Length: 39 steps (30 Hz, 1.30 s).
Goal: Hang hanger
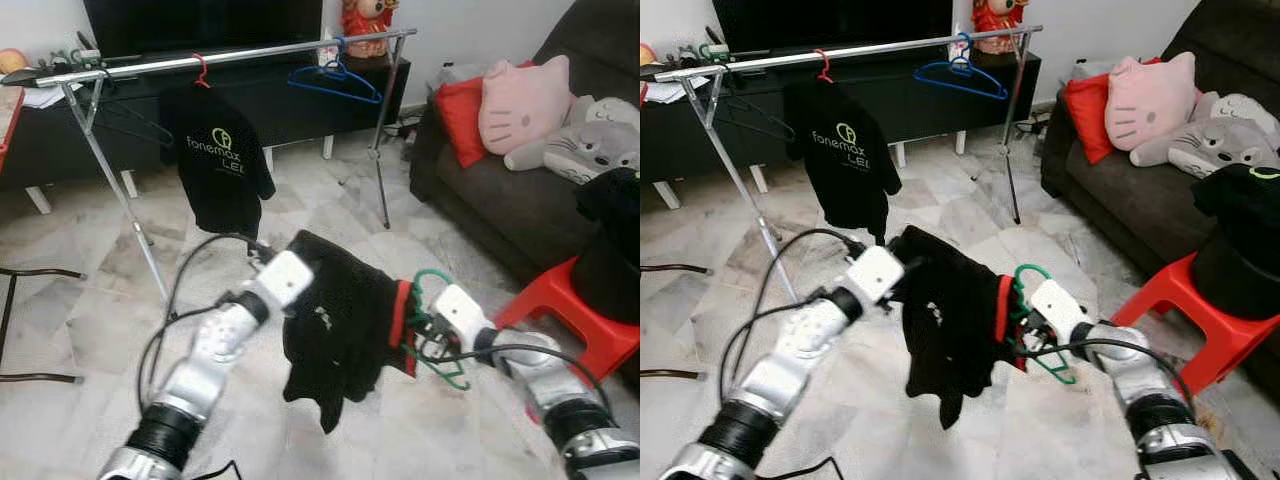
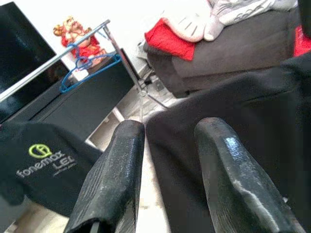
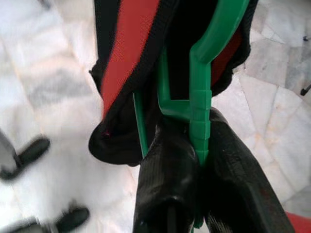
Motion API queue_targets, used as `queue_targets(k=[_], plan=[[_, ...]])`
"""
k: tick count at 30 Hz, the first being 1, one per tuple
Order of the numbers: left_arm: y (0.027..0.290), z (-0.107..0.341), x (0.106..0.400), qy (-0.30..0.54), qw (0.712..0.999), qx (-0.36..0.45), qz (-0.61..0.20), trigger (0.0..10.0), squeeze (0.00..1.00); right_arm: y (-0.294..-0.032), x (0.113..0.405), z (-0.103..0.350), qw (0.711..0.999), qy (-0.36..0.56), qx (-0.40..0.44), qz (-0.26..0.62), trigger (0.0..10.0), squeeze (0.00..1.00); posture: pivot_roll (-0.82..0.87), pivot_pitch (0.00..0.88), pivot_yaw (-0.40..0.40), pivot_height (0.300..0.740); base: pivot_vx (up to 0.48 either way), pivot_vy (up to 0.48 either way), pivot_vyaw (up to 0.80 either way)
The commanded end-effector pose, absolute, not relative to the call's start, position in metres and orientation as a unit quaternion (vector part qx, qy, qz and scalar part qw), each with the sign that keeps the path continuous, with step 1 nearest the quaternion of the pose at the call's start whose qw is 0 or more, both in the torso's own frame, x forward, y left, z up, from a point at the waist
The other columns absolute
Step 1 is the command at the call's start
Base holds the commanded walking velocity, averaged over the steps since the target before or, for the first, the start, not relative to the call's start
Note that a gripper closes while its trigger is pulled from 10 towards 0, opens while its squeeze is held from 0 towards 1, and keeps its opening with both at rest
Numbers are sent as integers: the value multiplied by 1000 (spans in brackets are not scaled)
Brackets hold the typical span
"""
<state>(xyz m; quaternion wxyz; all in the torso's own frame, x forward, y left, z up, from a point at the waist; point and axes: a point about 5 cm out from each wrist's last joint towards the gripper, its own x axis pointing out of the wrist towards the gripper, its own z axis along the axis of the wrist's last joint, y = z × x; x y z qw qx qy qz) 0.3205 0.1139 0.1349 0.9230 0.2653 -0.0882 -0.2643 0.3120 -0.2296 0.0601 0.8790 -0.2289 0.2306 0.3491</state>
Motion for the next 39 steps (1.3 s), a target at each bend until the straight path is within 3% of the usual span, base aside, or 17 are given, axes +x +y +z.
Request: queue_targets(k=[1, 7, 13, 22, 31, 39], plan=[[120, 130, 318, -76, 924, 259, -272, 10000, 0, -235, 310, 63, 870, 225, -247, 362, 0, 0, -58, 0, -49, 740, 0, 0, 0], [149, 112, 306, -1, 919, 230, -320, 10000, 0, -245, 305, 70, 843, 239, -245, 414, 0, 0, -61, 0, -50, 740, 0, 0, 0], [174, 79, 281, 127, 883, 199, -406, 10000, 0, -241, 305, 79, 802, 246, -242, 487, 0, 0, -61, 0, -58, 740, 0, 0, 0], [190, 69, 274, 183, 875, 182, -409, 10000, 0, -241, 301, 87, 734, 278, -246, 569, 0, 0, -53, 0, -106, 740, 0, 0, 0], [183, 65, 271, 191, 872, 141, -427, 10000, 0, -235, 305, 98, 712, 271, -245, 600, 0, 0, -62, 0, -124, 740, 0, 0, 0], [171, 64, 256, 215, 825, 119, -508, 10000, 0, -232, 308, 99, 711, 266, -247, 602, 0, 0, -65, 0, -120, 740, 0, 0, 0]])
